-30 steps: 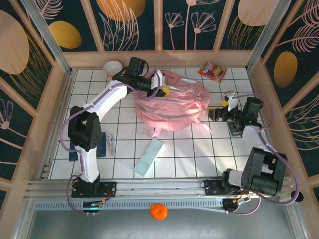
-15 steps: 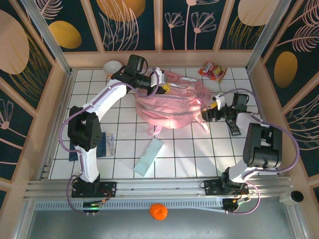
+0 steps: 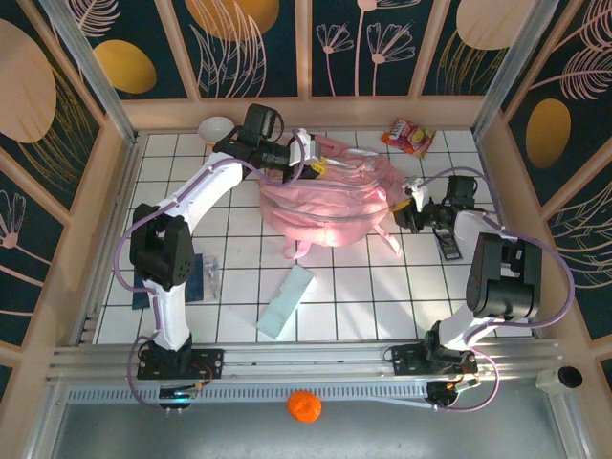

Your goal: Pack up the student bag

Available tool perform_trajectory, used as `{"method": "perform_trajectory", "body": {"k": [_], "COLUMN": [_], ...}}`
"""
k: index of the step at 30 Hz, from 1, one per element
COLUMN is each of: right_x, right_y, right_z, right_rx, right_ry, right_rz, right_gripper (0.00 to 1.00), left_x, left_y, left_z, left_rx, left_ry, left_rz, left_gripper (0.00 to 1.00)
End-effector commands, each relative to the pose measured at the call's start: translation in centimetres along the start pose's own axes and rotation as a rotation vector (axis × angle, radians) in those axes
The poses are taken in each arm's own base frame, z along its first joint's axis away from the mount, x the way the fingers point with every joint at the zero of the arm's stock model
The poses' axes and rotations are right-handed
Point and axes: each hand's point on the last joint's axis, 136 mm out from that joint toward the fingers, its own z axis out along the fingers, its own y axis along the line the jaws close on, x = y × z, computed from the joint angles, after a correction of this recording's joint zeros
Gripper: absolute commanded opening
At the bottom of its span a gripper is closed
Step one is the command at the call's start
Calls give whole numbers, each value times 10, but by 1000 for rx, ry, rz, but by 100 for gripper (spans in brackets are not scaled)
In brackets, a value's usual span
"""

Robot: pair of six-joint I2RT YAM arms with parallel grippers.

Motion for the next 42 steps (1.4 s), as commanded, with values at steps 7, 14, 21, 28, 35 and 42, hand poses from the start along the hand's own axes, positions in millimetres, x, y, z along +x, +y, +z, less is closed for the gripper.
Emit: {"method": "perform_trajectory", "body": {"k": [7,14,21,28,35,42], "right_x": [-30,-50,-55,-68,-77,-67], "right_y": [8,29,79,116,135,151], "right_z": [-19,-25,-6,-15,-24,-14], "right_rx": [-35,-64,-134,-177,-166,-117], "right_ry": [-88,-107,-16,-56,-61,1], "right_rz": [11,74,129,225,433,688], "right_gripper": [0,0,0,0,0,0], "left_x": [-46,-23,-18,-17,-24,-45], "left_y": [25,51,66,81,73,68], "left_z": [-20,-17,-9,-12,2,15], "left_rx": [-158,-388,-600,-764,-848,-961], "left_ry": [-79,60,104,117,24,-85], "left_rz": [164,129,47,-49,-230,-462], "left_gripper": [0,0,0,0,0,0]}}
